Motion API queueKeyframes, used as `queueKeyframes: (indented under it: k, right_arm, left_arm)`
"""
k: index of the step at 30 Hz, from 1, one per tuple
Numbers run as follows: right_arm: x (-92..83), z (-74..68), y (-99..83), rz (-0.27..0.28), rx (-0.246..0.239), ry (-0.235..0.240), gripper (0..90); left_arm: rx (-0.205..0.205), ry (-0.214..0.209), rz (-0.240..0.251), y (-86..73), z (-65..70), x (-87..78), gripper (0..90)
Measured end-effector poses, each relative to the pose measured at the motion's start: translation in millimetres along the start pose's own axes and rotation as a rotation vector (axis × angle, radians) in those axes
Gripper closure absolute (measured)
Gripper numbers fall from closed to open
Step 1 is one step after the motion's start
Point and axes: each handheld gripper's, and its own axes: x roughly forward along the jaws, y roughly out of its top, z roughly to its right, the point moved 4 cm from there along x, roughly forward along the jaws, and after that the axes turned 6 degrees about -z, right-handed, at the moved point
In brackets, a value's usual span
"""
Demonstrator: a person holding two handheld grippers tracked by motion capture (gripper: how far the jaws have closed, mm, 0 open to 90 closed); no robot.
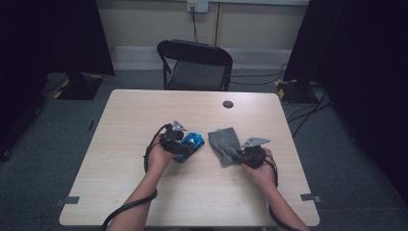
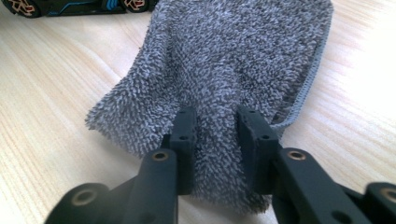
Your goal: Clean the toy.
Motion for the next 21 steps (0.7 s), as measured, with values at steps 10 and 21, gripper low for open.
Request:
queueKeyframes:
  k: [10,21]
  right_arm:
    - [-1.3,-4.2,1.5,-0.007,0.004,0.011,75.0]
    - [0.1,-17.1,6.1,-0.017,-0.030,0.052,76.3]
  left_arm:
    - [0.029,0.027,-0.031,-6.8,0.7,14.5,33.8]
    - [0.034,0.026,-0.049,-1.1,-1.8,9.1,51.2]
